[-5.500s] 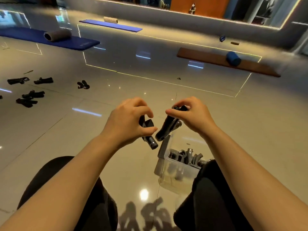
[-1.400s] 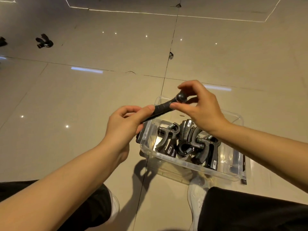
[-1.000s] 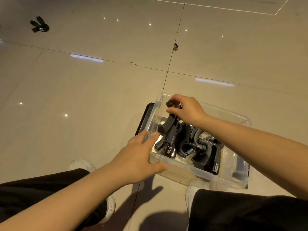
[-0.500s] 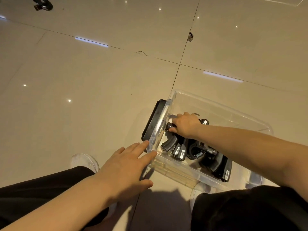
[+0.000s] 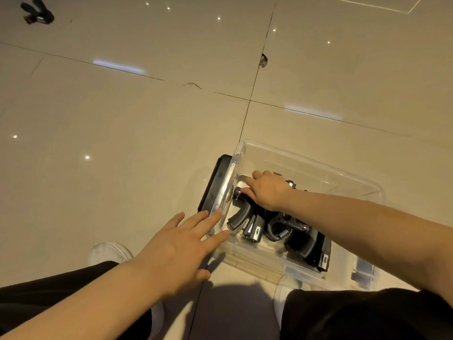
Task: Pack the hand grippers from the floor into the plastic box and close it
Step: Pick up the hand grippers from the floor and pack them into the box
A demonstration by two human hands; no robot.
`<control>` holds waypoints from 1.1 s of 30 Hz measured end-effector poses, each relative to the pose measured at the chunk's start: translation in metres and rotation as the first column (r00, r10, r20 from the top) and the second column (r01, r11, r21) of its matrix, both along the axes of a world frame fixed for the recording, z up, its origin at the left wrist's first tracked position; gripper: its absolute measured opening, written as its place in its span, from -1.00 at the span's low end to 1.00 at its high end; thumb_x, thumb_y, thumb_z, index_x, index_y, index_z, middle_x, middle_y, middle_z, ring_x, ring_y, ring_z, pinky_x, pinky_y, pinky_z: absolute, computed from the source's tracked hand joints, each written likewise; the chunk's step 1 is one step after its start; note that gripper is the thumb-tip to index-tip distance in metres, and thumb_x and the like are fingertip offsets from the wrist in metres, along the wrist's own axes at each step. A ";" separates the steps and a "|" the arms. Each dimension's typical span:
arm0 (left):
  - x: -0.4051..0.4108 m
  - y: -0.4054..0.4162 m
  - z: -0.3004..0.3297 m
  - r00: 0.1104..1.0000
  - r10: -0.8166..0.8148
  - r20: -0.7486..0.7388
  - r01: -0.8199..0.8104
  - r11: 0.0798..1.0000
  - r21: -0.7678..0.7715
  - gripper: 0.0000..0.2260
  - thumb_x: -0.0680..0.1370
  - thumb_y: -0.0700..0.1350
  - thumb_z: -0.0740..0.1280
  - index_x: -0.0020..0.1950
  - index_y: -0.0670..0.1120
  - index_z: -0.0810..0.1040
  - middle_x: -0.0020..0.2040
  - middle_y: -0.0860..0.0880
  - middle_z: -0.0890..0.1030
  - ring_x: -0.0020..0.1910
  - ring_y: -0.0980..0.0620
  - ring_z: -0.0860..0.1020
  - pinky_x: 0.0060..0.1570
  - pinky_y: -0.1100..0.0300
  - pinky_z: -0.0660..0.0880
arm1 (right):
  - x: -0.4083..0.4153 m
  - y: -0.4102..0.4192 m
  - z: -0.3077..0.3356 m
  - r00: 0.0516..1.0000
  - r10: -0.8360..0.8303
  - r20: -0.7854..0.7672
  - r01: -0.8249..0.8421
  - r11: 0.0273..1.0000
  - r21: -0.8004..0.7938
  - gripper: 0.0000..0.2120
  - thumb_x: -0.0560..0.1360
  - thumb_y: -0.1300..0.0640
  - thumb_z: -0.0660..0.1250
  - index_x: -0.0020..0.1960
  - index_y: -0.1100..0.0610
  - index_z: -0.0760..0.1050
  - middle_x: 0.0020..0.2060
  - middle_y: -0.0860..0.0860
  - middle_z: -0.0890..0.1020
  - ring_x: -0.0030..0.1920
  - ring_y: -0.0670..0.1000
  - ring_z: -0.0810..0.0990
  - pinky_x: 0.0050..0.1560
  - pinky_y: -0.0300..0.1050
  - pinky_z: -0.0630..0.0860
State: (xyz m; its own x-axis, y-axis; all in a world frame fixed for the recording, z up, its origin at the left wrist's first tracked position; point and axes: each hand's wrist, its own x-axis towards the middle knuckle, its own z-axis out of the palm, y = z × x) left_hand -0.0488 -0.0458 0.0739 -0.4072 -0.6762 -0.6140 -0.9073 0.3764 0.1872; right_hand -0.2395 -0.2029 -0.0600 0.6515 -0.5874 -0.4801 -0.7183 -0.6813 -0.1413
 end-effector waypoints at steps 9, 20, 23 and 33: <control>0.005 -0.013 -0.011 0.976 -0.197 0.093 0.190 0.978 0.085 -0.28 0.56 0.19 0.16 0.53 0.08 -0.24 0.48 -0.07 -0.40 0.46 0.01 -0.36 0.39 0.07 -0.33 | -0.101 0.029 0.019 0.979 -0.076 -0.191 0.067 0.996 -0.051 -0.18 0.45 -0.31 0.23 0.52 0.03 -0.04 0.51 0.12 0.03 0.30 0.19 0.34 0.21 0.05 0.42; 0.006 -0.033 -0.011 0.936 -0.340 0.094 0.326 0.936 0.133 -0.34 0.57 0.18 0.13 0.53 0.10 -0.18 0.51 -0.05 -0.33 0.51 0.00 -0.27 0.41 0.09 -0.31 | -0.089 0.039 0.018 0.953 -0.167 -0.254 0.177 0.984 0.017 -0.08 0.46 -0.09 0.37 0.53 0.02 -0.21 0.51 0.12 -0.18 0.28 0.25 0.34 0.12 0.06 0.52; 0.009 -0.035 -0.008 0.922 -0.377 0.090 0.367 0.924 0.111 -0.36 0.58 0.16 0.12 0.54 0.09 -0.14 0.53 -0.06 -0.30 0.52 0.00 -0.22 0.41 0.09 -0.32 | -0.085 0.036 0.021 0.954 -0.171 -0.247 0.180 0.984 0.013 -0.08 0.46 -0.07 0.38 0.53 0.02 -0.19 0.51 0.12 -0.16 0.32 0.24 0.30 0.17 0.05 0.50; 0.039 -0.056 0.022 0.896 -0.433 0.102 0.443 0.889 -0.118 -0.47 0.59 0.14 0.14 0.51 0.07 0.05 0.44 -0.04 0.25 0.37 -0.06 0.30 0.38 0.03 0.21 | -0.045 0.047 0.067 0.911 -0.263 -0.318 0.236 0.964 -0.119 -0.38 0.52 -0.06 0.25 0.47 0.07 0.07 0.42 0.14 0.19 0.14 0.17 0.45 -0.05 -0.04 0.47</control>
State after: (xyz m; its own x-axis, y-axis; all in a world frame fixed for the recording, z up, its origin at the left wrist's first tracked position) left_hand -0.0098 -0.1015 0.0959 -0.6403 -0.5170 -0.5681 -0.6531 0.7558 0.0483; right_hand -0.2843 -0.1562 0.0068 0.2924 -0.7536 -0.5887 -0.8630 -0.4731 0.1770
